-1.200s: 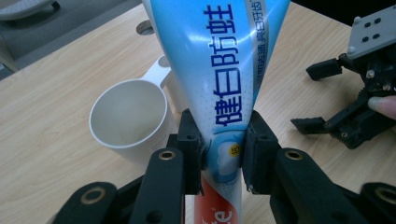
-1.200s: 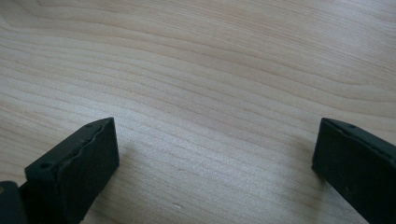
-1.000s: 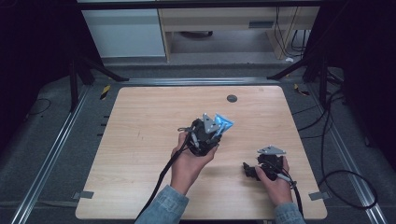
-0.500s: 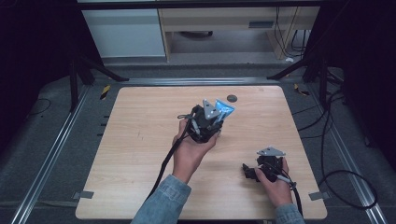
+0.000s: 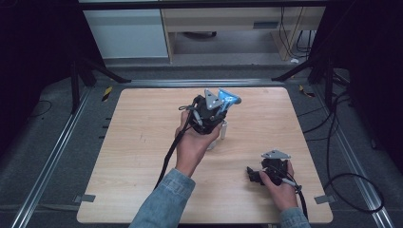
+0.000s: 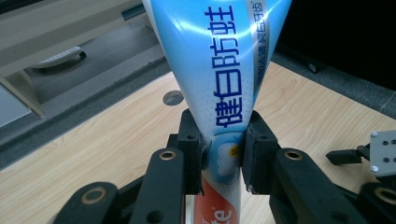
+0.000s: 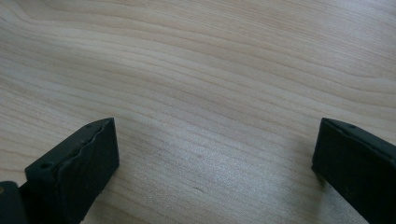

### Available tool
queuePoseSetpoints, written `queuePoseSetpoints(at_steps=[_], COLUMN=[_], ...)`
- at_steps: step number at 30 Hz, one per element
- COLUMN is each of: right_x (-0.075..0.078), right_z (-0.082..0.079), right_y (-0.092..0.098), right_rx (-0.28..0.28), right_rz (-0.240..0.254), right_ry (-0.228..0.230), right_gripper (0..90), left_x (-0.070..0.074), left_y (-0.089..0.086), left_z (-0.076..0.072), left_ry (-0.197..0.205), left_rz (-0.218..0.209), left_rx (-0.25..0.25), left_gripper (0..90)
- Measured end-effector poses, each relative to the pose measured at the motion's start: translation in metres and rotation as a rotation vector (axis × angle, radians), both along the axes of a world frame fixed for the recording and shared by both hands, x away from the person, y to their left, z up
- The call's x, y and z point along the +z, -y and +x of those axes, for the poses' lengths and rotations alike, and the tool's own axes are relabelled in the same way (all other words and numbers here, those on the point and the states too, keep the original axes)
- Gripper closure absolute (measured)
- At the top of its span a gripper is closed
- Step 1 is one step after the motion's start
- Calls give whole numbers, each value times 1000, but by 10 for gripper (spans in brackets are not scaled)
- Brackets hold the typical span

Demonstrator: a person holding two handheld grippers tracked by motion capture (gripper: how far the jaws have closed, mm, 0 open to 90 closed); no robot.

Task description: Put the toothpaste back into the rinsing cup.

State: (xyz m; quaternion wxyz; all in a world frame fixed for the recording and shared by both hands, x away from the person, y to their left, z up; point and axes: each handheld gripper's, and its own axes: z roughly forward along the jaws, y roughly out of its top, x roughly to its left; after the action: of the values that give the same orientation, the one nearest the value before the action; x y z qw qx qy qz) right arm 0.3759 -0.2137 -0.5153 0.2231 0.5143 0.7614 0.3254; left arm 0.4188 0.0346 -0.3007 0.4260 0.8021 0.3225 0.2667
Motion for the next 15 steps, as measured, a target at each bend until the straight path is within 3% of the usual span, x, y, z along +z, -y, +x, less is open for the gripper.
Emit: queuePoseSetpoints(at_steps=[1, 15], right_x=[0, 0], right_z=[0, 0], right_y=[0, 0], right_rx=[0, 0], right_rz=[0, 4], right_ry=[0, 0], right_gripper=[7, 7], left_x=[1, 7], left_y=[1, 5], left_z=[1, 9], left_ry=[8, 45], left_rz=[-16, -46], left_rx=[6, 43], left_gripper=[721, 721])
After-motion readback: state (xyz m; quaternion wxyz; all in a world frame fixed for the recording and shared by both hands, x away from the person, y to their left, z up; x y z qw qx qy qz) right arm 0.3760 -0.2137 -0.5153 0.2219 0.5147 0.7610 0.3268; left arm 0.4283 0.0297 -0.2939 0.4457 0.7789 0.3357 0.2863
